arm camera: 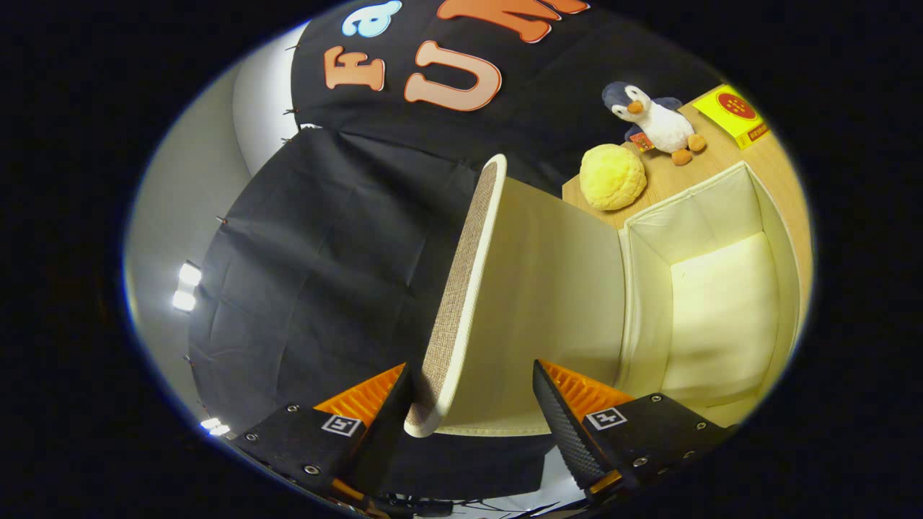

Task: Open the storage box then place both shoes into the box .Put the left shoe in first, then the right shoe, with the right side of both shoes facing outward in a uniform manner.

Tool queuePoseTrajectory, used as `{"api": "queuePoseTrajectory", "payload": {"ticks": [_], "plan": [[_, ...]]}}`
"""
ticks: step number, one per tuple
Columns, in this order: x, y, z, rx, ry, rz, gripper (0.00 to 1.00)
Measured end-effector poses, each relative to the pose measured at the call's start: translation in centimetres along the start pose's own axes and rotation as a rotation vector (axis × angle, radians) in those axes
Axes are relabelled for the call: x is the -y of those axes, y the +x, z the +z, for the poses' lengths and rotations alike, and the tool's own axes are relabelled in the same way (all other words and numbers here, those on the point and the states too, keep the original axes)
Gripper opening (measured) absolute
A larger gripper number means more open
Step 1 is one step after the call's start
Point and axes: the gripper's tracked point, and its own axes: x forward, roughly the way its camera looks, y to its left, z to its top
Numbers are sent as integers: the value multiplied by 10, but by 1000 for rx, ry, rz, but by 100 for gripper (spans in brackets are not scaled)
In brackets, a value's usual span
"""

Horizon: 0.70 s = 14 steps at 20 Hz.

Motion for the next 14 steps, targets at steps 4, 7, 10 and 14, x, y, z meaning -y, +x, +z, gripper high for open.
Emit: {"api": "queuePoseTrajectory", "payload": {"ticks": [4,7,10,14], "plan": [[-4,7,-4,1,-99,-45,97],[-22,11,-7,-13,-107,-12,97],[-58,9,3,14,-129,55,98],[-42,-7,13,61,-222,-12,97]]}}
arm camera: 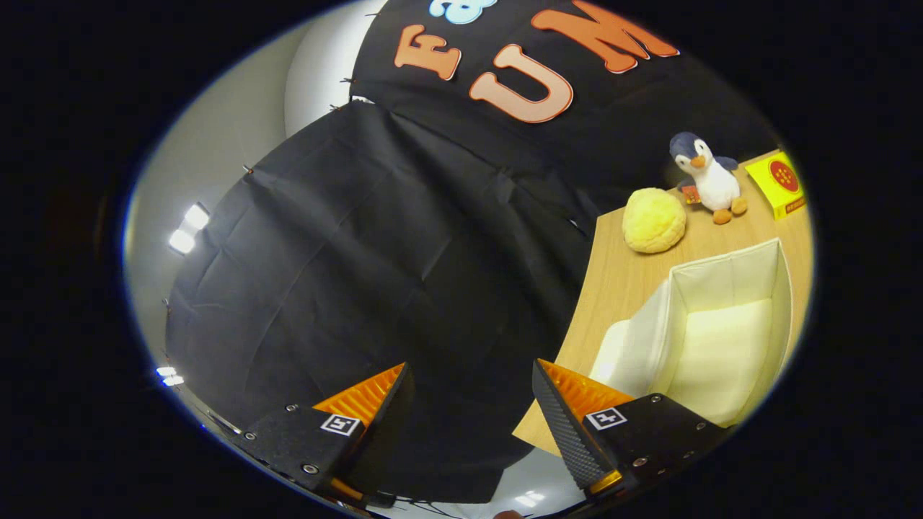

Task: Open the storage box then place both shoes into the box .Put the left shoe in first, then the right shoe, with the right side of both shoes facing outward in a uniform manner.

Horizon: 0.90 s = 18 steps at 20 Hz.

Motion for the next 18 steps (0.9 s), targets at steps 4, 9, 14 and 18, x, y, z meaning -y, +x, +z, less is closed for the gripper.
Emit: {"api": "queuePoseTrajectory", "payload": {"ticks": [4,9,14,18], "plan": [[57,-25,9,63,-26,-141,98],[137,-85,27,157,-52,-337,97],[226,-164,32,229,-54,-569,98],[293,-214,17,244,-65,-753,97]]}}
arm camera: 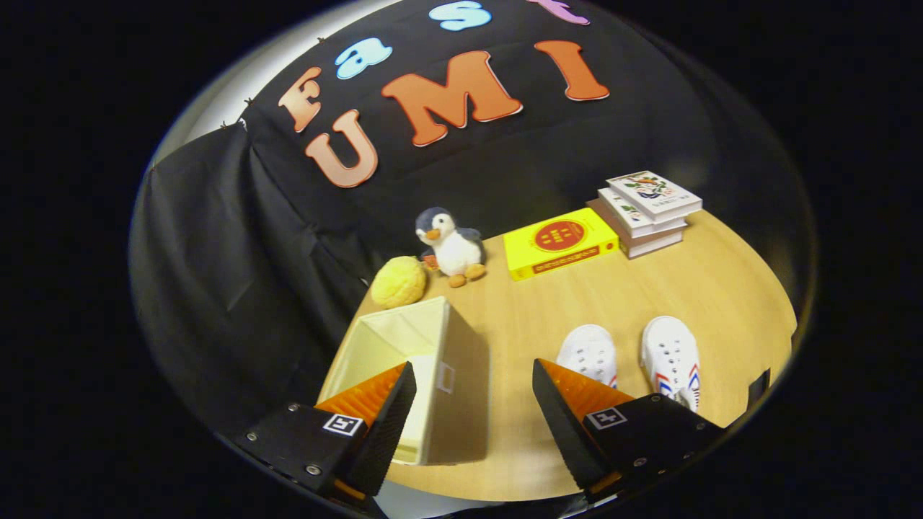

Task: Open the storage box then place both shoes into the box .Put the left shoe in first, then the right shoe, with the right side of both shoes facing outward in a uniform manner.

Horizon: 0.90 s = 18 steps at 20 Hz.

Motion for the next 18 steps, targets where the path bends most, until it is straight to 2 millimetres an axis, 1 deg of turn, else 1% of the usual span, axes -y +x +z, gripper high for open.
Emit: {"api": "queuePoseTrajectory", "payload": {"ticks": [2,4,5,7,8,9,10,12,14,18], "plan": [[35,3,-16,-23,-23,-80,96],[64,5,-31,-51,-49,-144,96],[77,4,-37,-67,-59,-174,96],[97,10,-53,-105,-77,-214,94],[104,14,-59,-120,-88,-226,89],[111,19,-65,-136,-99,-236,87],[118,21,-70,-156,-107,-243,82],[126,32,-83,-195,-110,-246,73],[134,44,-91,-227,-111,-252,69],[138,64,-101,-268,-128,-236,64]]}}
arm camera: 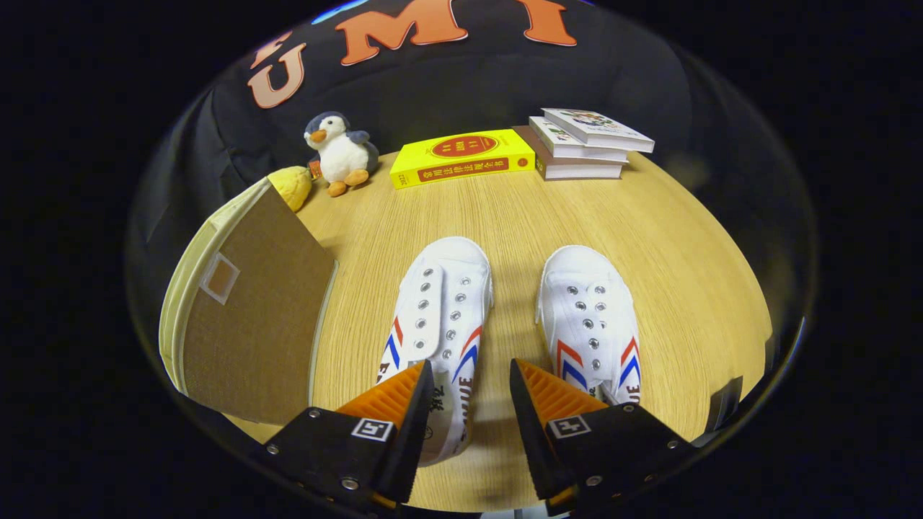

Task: Open the storage box then place both shoes into the box .Put the left shoe in first, then the right shoe, with the right side of both shoes facing outward in a uniform manner.

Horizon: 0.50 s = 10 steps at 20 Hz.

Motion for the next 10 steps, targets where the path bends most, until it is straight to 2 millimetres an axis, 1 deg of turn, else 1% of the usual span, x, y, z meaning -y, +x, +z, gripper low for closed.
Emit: {"api": "queuePoseTrajectory", "payload": {"ticks": [2,4,5,6,7,9,10], "plan": [[-1,12,0,-13,-17,7,63],[-1,18,-2,-26,-16,14,61],[-3,21,-6,-32,-7,28,61],[-4,22,-3,-27,7,44,60],[-6,22,-5,-30,20,66,60],[-11,23,-7,-15,63,130,52],[-14,25,-8,-16,108,162,40]]}}
